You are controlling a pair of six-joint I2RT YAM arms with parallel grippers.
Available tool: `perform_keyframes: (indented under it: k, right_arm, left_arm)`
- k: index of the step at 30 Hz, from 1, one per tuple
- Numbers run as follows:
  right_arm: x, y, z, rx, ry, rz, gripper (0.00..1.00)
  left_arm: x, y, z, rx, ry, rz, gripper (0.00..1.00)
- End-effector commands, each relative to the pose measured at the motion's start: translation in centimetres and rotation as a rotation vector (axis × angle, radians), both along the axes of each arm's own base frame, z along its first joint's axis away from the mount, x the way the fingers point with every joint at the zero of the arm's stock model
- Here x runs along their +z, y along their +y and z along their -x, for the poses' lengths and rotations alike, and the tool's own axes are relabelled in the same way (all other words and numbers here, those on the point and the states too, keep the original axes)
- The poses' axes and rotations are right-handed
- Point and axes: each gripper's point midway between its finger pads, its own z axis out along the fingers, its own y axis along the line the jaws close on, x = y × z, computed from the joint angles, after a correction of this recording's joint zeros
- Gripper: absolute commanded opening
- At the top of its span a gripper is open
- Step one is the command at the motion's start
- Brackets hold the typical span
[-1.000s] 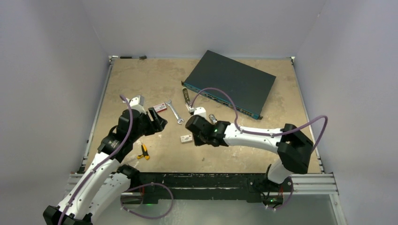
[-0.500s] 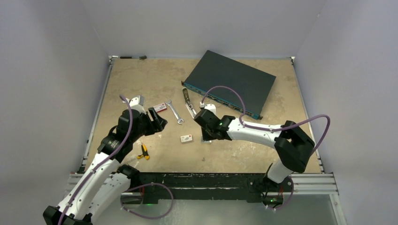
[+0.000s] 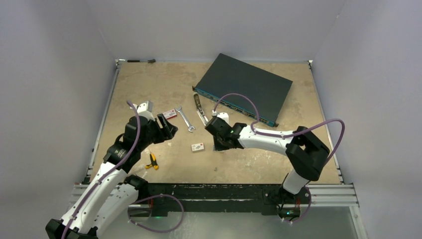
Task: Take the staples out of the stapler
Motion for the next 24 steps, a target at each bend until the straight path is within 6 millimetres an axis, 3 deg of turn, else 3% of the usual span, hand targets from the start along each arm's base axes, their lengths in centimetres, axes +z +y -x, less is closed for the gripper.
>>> perform_keyframes:
  k: [1,24]
  right_arm:
    - [-0.26,-0.72,-0.07,-0.030,0.017,0.024,0.11]
    - [-0.74,0.01,-0.69,-0.035,0.029,0.009,0.11]
  left_arm:
    - [1.06,-0.31,-0.40,-0.020,-0.045,0.011,0.61]
    - [1.14,-0.33,-0.32,-0.020,-0.049,0.017,0.61]
